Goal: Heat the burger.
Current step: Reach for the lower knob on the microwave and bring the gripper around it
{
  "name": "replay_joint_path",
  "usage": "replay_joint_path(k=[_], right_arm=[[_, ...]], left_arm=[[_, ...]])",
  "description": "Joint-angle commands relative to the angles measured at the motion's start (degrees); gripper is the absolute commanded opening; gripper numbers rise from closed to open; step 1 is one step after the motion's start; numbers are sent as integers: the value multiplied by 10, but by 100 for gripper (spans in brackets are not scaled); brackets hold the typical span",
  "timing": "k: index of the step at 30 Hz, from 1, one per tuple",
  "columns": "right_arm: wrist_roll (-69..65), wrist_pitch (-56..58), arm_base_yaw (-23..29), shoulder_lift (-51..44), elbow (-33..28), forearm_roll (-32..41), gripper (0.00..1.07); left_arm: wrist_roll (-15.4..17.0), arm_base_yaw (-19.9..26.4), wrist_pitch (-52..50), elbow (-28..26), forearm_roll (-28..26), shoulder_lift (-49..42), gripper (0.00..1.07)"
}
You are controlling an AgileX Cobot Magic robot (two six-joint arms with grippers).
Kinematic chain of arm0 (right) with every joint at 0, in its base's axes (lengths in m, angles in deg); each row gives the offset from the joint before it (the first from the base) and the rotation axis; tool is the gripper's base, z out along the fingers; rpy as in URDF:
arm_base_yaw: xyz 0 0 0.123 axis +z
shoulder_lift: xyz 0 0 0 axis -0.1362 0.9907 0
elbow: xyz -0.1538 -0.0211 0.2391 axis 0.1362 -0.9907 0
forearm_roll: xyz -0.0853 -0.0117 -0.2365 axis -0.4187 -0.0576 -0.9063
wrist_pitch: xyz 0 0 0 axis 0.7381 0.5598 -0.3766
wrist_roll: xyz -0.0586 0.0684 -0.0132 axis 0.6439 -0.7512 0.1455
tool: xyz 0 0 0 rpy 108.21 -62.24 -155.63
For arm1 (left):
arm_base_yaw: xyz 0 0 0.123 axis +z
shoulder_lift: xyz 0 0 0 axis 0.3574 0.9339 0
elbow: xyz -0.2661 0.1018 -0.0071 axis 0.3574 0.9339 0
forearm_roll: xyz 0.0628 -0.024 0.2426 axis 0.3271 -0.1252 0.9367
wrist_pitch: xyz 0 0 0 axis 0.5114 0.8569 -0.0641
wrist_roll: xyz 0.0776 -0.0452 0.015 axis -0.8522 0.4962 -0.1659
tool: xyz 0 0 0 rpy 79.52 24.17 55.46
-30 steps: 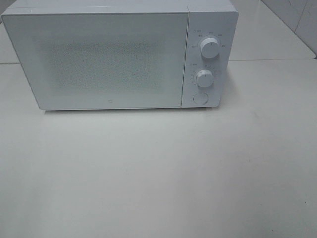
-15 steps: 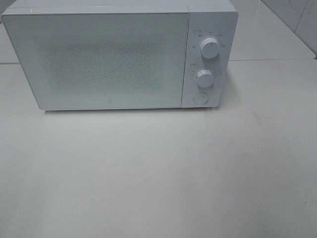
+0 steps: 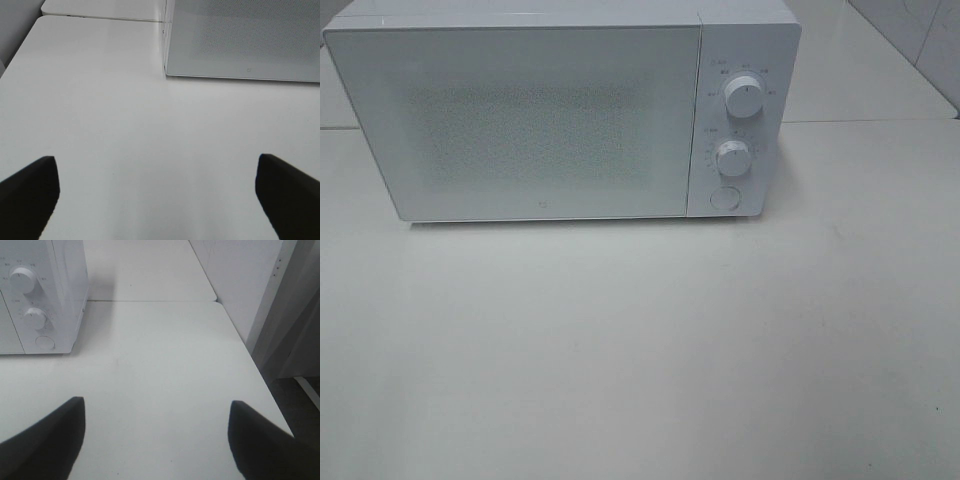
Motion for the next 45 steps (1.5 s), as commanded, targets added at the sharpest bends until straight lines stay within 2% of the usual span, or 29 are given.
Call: replay_joint_path(k=[1, 16, 36, 45], right_arm=[[1, -30, -2, 20, 6, 3, 75], [-4, -200, -2, 178, 1, 3, 75], [-9, -344, -2, 366, 1, 3, 75], [-32, -363, -2, 425, 1, 3, 75]], left_arm=[[3, 1, -7, 2, -6, -11, 100], [3, 1, -7, 2, -6, -11, 100], [3, 1, -7, 2, -6, -11, 100], [3, 1, -7, 2, -6, -11, 100]])
